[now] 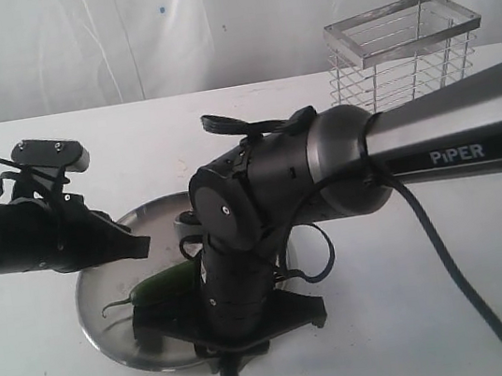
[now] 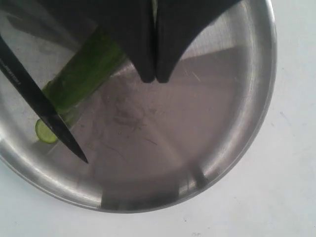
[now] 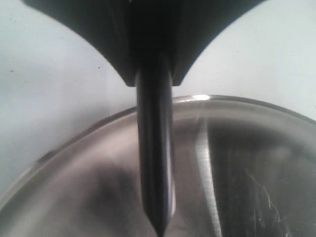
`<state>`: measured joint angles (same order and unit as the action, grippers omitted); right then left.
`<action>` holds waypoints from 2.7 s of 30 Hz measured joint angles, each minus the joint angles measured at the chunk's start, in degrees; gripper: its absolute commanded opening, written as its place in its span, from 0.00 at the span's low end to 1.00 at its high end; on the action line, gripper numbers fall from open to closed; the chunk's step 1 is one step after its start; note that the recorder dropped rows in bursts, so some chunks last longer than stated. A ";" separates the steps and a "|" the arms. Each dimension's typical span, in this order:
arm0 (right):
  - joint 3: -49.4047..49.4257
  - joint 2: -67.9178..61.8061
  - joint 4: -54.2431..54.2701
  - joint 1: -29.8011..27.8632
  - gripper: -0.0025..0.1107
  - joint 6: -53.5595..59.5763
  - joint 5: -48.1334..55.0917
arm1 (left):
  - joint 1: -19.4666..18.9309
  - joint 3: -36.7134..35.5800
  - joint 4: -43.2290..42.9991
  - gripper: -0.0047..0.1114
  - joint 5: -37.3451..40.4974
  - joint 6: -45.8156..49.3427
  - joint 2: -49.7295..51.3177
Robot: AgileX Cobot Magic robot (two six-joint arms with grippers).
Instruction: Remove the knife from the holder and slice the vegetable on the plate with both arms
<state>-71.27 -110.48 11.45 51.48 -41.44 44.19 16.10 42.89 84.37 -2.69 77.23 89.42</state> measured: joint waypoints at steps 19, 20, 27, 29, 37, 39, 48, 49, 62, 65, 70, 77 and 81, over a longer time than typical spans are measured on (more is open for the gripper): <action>0.00 -0.49 -3.72 0.00 0.02 -1.07 -4.28 | 0.00 0.00 -1.40 0.04 -0.12 0.10 0.00; 0.00 -0.49 -3.72 0.00 0.02 -1.07 -4.28 | 0.00 0.00 -1.40 0.04 -0.12 0.10 0.00; 0.00 -0.90 -3.71 0.00 0.02 -1.16 -4.41 | 0.00 0.00 -1.69 0.04 -0.01 0.10 0.00; 0.00 -1.24 -3.22 0.00 0.02 -1.16 -4.41 | 0.00 0.00 -1.69 0.04 -0.01 0.10 0.00; 0.00 -1.47 -2.58 0.00 0.02 -1.20 -4.54 | 0.00 0.00 -2.95 0.04 0.09 0.10 0.00; -0.14 -1.74 -2.47 0.00 0.02 -1.49 -4.54 | 0.00 0.00 -2.95 0.04 0.09 0.10 0.00; -0.13 -2.18 -1.29 0.10 0.02 -4.58 -10.08 | 0.00 0.00 -2.95 0.04 0.09 0.10 0.00; -0.13 -2.18 -1.29 0.10 0.02 -4.58 -11.27 | 0.00 0.00 -2.95 0.04 0.09 0.10 0.00; -0.13 0.04 -3.22 0.10 0.02 -9.09 -6.23 | 0.00 0.00 -2.95 0.04 1.21 0.10 0.00; -0.13 1.93 -3.22 0.10 0.02 -10.00 -4.82 | 0.00 0.00 -2.95 0.04 1.68 0.10 0.00; -0.13 3.38 -3.10 0.10 0.02 -10.96 -2.65 | 0.00 0.00 -2.95 0.04 1.20 0.10 0.00; -0.13 3.38 5.05 -0.54 0.02 -7.20 -1.87 | 0.00 -0.72 -2.95 0.04 0.17 0.01 0.72; -0.13 3.38 9.20 -2.04 0.02 -5.79 -1.10 | 0.00 -0.83 -2.95 0.04 0.17 -0.25 2.23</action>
<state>-71.39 -107.10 20.66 49.44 -47.22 43.09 16.10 42.06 81.42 -2.52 76.98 91.64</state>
